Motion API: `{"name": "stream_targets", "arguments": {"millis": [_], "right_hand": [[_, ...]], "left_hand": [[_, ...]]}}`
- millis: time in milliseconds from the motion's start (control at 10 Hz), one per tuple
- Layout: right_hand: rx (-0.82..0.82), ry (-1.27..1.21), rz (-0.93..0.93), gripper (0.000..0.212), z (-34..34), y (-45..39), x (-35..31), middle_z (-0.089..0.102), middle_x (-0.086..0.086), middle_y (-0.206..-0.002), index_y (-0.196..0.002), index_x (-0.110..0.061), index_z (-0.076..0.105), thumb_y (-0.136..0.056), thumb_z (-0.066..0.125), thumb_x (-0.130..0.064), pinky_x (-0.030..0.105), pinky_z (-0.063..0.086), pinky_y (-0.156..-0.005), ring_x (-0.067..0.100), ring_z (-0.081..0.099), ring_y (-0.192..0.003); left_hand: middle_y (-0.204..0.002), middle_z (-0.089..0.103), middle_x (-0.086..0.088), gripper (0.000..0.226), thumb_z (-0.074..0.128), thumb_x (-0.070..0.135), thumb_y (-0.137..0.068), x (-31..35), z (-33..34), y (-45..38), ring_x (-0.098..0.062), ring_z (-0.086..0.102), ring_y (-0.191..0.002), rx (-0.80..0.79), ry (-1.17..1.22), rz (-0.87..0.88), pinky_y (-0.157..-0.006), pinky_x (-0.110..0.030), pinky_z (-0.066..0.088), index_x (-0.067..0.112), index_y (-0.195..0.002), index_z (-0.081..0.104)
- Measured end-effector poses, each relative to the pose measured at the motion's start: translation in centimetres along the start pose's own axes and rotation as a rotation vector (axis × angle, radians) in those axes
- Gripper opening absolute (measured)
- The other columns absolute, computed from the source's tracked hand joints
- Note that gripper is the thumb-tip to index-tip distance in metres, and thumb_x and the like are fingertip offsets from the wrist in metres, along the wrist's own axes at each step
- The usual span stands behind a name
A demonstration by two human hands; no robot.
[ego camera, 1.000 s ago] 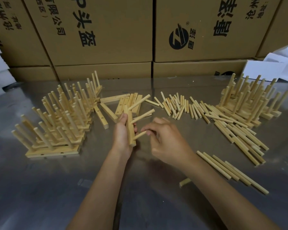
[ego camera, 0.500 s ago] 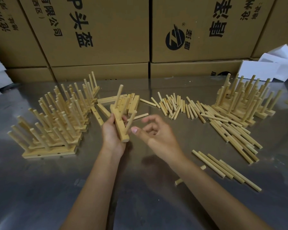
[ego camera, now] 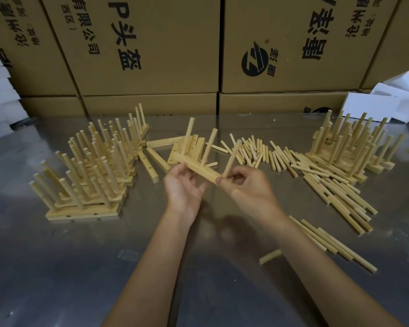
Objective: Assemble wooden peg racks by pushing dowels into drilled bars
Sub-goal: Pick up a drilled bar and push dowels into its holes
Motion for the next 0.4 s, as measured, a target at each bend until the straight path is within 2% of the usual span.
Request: {"name": "stream_targets", "arguments": {"millis": [100,200,300,400], "right_hand": [[0.007,0.137,-0.096,0.009,-1.6,-0.3,-1.3,0.056,-0.008,-0.067,-0.088,-0.013,0.070,-0.087,0.074,-0.021,0.009,0.037,-0.051,-0.005,0.048,-0.053],[-0.127,0.261,-0.168,0.008,-1.9,0.3,-2.9,0.059,-0.007,-0.070,-0.090,-0.017,0.071,-0.088,0.074,-0.024,0.013,0.039,-0.052,0.000,0.050,-0.058],[-0.309,0.386,-0.239,0.009,-0.4,1.1,-5.1,0.060,-0.010,-0.073,-0.091,-0.019,0.070,-0.087,0.074,-0.026,0.015,0.038,-0.058,0.002,0.051,-0.063],[-0.484,0.459,-0.313,0.009,2.6,1.9,-7.3,0.058,-0.012,-0.076,-0.092,-0.018,0.071,-0.088,0.074,-0.025,0.022,0.040,-0.066,0.003,0.051,-0.070]], "left_hand": [[-0.127,0.064,-0.024,0.040,0.031,0.022,-0.104,0.1,-1.2,-0.3,-0.037,0.064,-0.113,0.037,0.061,-0.062,-0.087,-0.046,0.055,0.005,-0.131,0.055],[-0.115,0.063,-0.022,0.034,0.032,0.021,-0.105,0.1,-1.8,-0.9,-0.035,0.063,-0.105,0.043,0.109,-0.088,-0.086,-0.044,0.053,0.001,-0.120,0.055],[-0.086,0.062,-0.019,0.034,0.035,0.018,-0.102,-0.1,-1.6,-0.9,-0.027,0.066,-0.079,-0.018,-0.029,-0.093,-0.073,-0.033,0.055,-0.005,-0.100,0.059],[-0.068,0.060,-0.008,0.034,0.067,0.039,-0.074,-0.4,-2.1,-0.3,-0.003,0.065,-0.056,0.054,-0.230,-0.063,-0.068,-0.015,0.051,0.007,-0.075,0.057]]}}
Point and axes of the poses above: each hand's wrist, its own y-axis away from the middle knuckle, its own z-axis out of the palm, x = y × z, the point moved 2 cm from there along -y, towards the middle knuckle
